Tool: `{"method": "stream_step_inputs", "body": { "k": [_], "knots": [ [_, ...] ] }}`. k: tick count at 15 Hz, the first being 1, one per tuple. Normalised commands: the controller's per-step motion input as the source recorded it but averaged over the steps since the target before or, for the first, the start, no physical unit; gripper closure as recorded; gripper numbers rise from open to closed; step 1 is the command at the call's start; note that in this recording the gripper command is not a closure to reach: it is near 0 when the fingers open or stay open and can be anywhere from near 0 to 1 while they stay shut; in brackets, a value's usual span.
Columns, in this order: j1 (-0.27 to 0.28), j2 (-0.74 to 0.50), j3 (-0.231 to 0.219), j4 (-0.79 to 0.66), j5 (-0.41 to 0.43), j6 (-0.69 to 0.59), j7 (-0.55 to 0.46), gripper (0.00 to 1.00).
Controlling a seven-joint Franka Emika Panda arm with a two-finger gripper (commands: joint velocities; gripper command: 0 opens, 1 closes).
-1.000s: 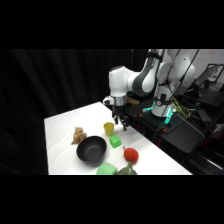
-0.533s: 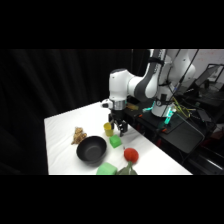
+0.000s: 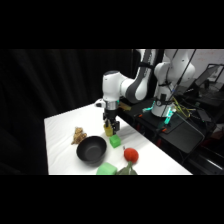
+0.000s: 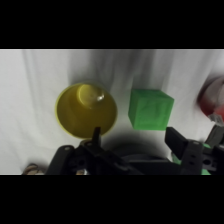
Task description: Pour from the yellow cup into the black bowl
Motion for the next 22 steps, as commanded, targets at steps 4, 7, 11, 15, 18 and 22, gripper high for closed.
{"method": "stream_step_inputs", "body": {
  "k": [4,7,11,15,18,22],
  "knots": [
    [-0.123,0.20,0.071,0.10,0.002,0.03,-0.04,0.00],
    [-0.173,0.18,0.095,0.17,0.030,-0.04,-0.09,1.00],
    [-0.107,-0.01,0.077,0.09,-0.007,-0.08,-0.04,1.00],
    [-0.012,-0.07,0.023,0.03,-0.075,-0.06,0.04,0.63],
    [0.065,-0.09,-0.033,0.00,-0.139,-0.04,0.14,0.11],
    [0.172,-0.30,-0.125,-0.09,-0.236,-0.15,0.28,0.11]
  ]
}}
